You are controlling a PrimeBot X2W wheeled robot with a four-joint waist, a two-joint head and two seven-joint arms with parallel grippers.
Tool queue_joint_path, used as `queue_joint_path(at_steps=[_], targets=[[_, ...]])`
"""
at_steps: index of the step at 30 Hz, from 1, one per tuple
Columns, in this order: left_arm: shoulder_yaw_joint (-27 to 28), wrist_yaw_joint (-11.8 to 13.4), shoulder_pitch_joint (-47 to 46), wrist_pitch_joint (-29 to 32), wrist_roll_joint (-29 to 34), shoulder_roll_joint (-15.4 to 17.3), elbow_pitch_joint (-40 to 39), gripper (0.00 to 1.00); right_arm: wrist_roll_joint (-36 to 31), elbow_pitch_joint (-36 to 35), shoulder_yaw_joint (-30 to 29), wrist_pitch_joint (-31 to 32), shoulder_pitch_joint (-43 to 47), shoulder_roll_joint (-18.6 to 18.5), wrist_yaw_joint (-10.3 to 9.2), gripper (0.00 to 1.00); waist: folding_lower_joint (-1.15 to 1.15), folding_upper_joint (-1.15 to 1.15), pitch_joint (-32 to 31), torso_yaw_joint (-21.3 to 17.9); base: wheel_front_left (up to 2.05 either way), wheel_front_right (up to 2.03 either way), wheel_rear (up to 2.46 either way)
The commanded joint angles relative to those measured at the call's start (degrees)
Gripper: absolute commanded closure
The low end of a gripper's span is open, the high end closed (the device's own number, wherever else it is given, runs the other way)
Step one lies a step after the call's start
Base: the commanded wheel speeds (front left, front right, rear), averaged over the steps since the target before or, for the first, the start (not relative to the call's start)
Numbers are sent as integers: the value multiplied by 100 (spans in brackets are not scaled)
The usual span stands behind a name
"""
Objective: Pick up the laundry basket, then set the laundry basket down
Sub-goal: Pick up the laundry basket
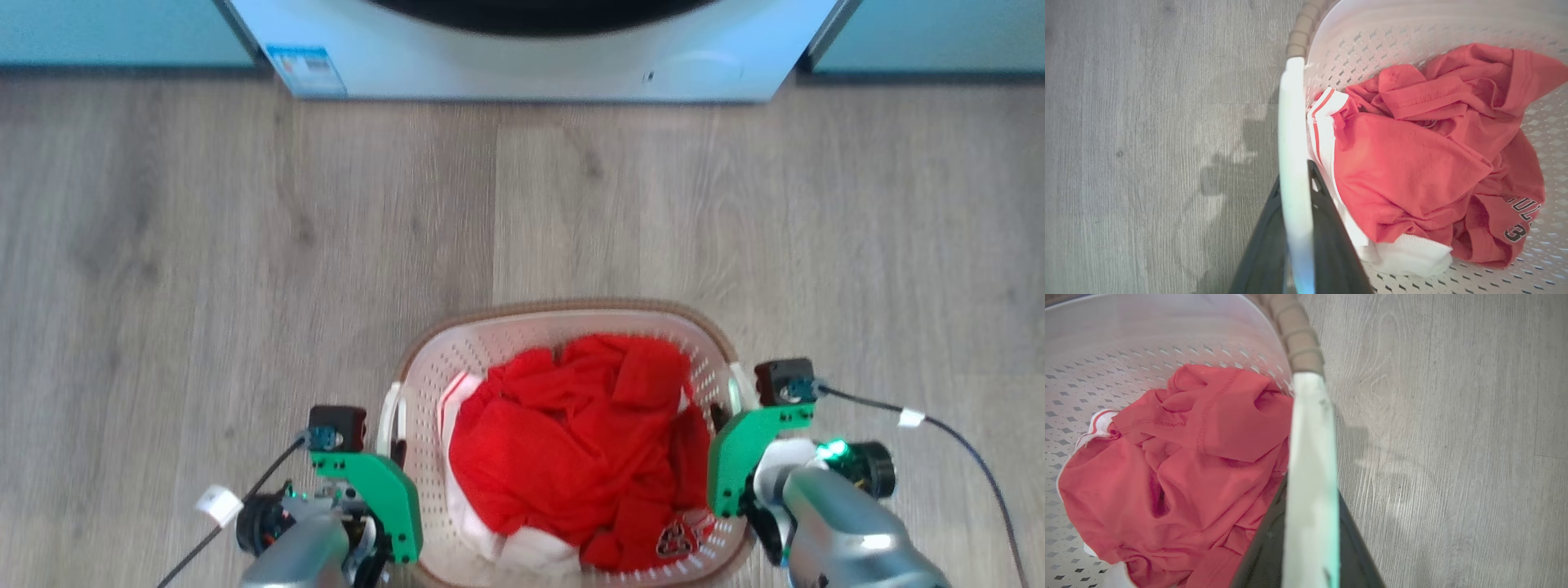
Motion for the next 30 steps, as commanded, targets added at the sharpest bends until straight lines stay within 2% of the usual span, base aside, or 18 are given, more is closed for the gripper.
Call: queue_joint_path(at_steps=[1,16,30], targets=[[103,26,-18,-37,-55,270,47,100,72,25,184,43,191,-66,-9,100,1,0,-405,-73,0,0,0],[-316,13,443,166,-286,270,292,100,1072,94,1124,421,808,-66,-9,100,1,0,-1476,-244,0,0,0],[-484,-41,611,246,-369,270,407,100,1603,233,1653,468,965,-66,-9,100,1,0,-1863,-286,0,0,0]])
